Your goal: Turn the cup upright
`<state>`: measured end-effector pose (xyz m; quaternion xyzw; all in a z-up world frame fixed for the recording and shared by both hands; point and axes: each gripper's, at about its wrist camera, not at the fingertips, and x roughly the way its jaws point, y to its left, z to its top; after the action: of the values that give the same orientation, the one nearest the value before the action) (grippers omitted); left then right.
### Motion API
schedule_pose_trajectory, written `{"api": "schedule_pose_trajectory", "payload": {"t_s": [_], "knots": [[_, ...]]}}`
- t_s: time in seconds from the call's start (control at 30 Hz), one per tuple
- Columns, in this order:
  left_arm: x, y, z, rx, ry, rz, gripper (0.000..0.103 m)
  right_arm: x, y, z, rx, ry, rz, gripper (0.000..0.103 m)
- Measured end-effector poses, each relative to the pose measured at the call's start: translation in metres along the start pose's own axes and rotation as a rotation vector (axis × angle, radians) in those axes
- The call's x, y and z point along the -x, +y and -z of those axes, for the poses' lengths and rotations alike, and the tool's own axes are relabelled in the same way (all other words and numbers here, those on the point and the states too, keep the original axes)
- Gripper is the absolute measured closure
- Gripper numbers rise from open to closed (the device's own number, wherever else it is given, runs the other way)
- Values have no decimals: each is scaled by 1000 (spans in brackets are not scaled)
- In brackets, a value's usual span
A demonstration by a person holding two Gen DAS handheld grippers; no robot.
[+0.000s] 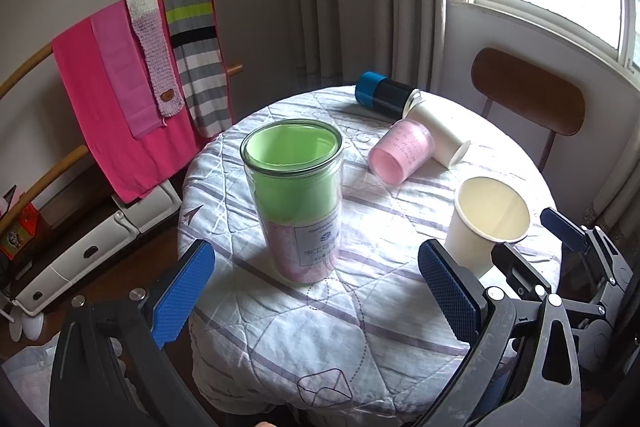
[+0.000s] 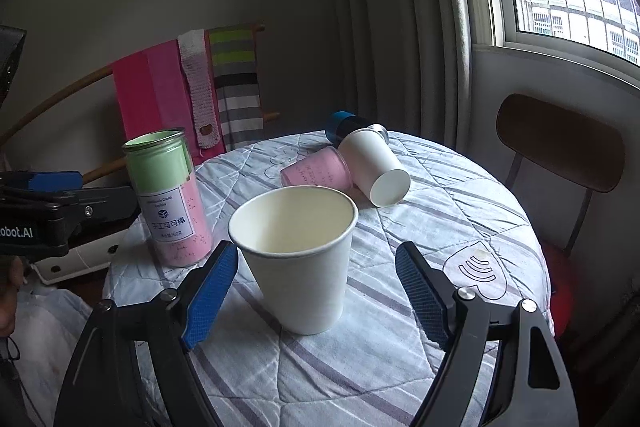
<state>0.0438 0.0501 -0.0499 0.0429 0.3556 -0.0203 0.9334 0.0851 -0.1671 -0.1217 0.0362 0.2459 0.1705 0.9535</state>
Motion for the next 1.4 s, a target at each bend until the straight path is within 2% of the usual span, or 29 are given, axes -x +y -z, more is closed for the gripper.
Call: {"api": "schedule_pose_trajectory", "payload": {"t_s": [0.27, 0.33, 0.47, 0.53, 0.63, 0.93, 1.4], "knots": [[28, -9, 4, -5, -40, 17, 0, 31, -2, -16, -7, 22, 48, 21], [38, -12, 4, -6, -53, 20, 0, 39, -4, -25, -21, 71, 77, 21], [56, -19, 1, -4, -77, 25, 0, 50, -8, -42, -56, 152, 49, 21], [64, -22, 0, 2, -92, 28, 0, 57, -12, -50, -71, 164, 39, 21], [74, -27, -2, 9, -114, 56, 0, 68, -13, -56, -58, 130, 56, 21], [90, -42, -8, 7, -168, 56, 0, 86, -10, -64, -15, 82, 70, 21], [97, -48, -7, -25, -203, 34, 0, 91, -12, -65, -1, 76, 83, 21]]}}
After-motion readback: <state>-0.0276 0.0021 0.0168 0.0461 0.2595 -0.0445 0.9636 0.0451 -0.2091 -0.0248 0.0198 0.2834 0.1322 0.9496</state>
